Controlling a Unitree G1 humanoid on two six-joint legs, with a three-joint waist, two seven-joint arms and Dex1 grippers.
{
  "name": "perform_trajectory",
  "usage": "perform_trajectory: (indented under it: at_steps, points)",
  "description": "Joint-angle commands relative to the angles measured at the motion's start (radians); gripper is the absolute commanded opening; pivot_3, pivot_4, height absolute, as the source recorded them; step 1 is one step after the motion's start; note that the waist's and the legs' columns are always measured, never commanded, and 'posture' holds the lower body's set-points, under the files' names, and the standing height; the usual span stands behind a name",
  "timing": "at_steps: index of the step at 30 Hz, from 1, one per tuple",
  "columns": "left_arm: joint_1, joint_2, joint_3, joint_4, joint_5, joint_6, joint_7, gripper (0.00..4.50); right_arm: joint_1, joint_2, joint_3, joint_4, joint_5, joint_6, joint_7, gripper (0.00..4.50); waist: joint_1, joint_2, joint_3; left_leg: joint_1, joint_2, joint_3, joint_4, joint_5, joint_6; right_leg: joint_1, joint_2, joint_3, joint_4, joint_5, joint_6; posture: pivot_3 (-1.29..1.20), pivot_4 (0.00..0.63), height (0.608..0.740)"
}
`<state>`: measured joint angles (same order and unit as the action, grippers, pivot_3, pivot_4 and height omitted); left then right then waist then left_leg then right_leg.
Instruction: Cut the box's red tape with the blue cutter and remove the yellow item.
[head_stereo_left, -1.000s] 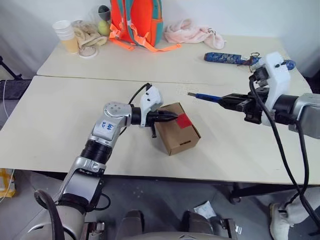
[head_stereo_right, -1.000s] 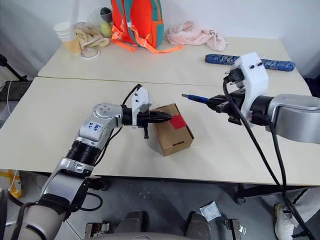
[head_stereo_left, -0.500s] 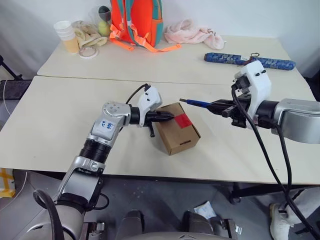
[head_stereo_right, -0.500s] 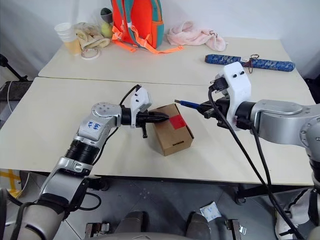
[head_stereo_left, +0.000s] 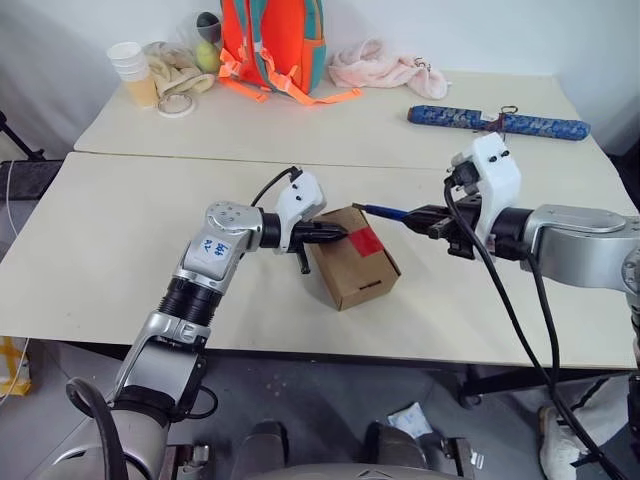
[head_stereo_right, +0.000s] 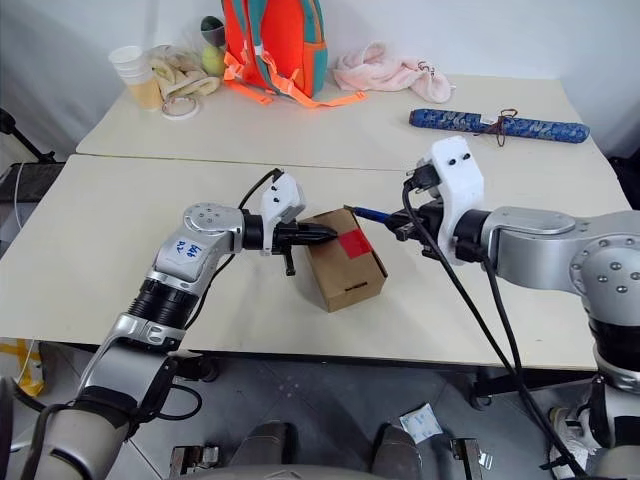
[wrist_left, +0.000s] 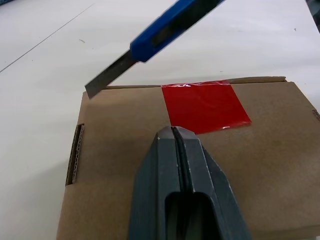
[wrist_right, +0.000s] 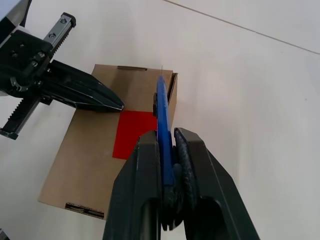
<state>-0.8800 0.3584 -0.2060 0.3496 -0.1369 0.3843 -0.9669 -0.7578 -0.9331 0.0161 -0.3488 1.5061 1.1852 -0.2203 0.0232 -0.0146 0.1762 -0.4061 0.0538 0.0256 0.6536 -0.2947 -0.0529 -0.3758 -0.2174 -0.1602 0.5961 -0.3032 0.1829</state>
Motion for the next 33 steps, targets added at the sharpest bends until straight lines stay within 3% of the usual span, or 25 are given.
perform_trajectory:
  at_steps: [1,33]
  points:
    - [0.039,0.016,-0.015,-0.016,0.016,0.023,-0.003,0.0,-0.001,0.005,-0.047,-0.011,-0.026,-0.003,0.008,0.14,0.0,0.0,0.0,0.0,0.0,0.0,0.0,0.0,0.0,0.0,0.0,0.0,0.0,0.0,0.0,0.0,0.15,0.74]
    - [0.044,0.005,-0.025,-0.015,0.024,0.042,0.019,0.0,0.029,-0.027,-0.088,-0.016,0.038,0.082,0.02,0.14,0.001,0.0,0.0,0.001,0.0,0.0,0.001,0.0,0.0,0.0,0.0,0.0,0.001,0.0,0.0,0.0,0.15,0.74]
